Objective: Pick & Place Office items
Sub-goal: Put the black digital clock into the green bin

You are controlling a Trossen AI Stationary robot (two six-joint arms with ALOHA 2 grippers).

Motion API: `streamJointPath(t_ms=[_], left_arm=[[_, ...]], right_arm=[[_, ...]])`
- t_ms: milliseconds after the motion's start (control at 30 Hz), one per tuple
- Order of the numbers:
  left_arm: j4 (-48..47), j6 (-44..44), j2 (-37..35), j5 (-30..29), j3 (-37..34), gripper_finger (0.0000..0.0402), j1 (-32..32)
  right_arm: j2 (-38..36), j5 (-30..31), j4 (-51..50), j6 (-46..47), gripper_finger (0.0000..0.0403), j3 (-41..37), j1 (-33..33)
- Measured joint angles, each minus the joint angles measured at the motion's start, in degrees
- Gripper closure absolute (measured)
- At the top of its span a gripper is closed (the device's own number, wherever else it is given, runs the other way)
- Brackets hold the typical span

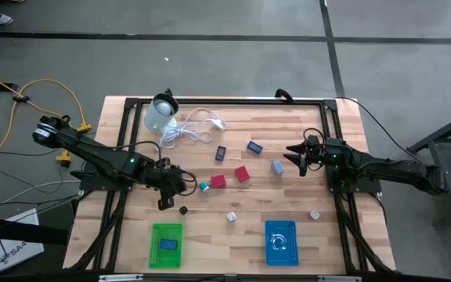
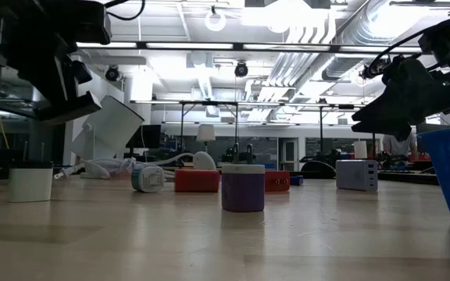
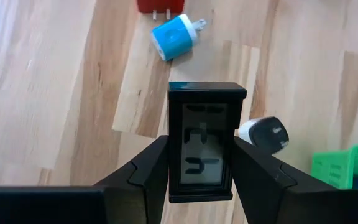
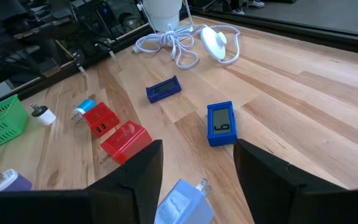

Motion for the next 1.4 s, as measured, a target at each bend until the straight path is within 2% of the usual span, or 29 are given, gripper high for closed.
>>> streamJointPath(t_ms=[233, 433, 733, 1400], left_arm=[[-0.04, 5.63, 0.00, 2.35, 0.00, 0.0252, 0.00], [-0.49, 5.85, 0.00, 4.61, 0.00, 0.0252, 0.00], [-3.99, 5.81, -0.32, 4.99, 0.24, 0.0252, 0.00], [-22.22, 7.00, -0.87, 5.99, 13.51, 0.0252, 0.01]], right_arm=[[0.02, 0.00, 0.01, 0.00, 0.0219, 0.01, 0.01], [0.01, 0.02, 0.00, 0.00, 0.0219, 0.01, -0.01], [0.01, 0.01, 0.01, 0.00, 0.0219, 0.00, 0.00], [0.00, 0.00, -0.01, 0.00, 0.0219, -0.01, 0.00]])
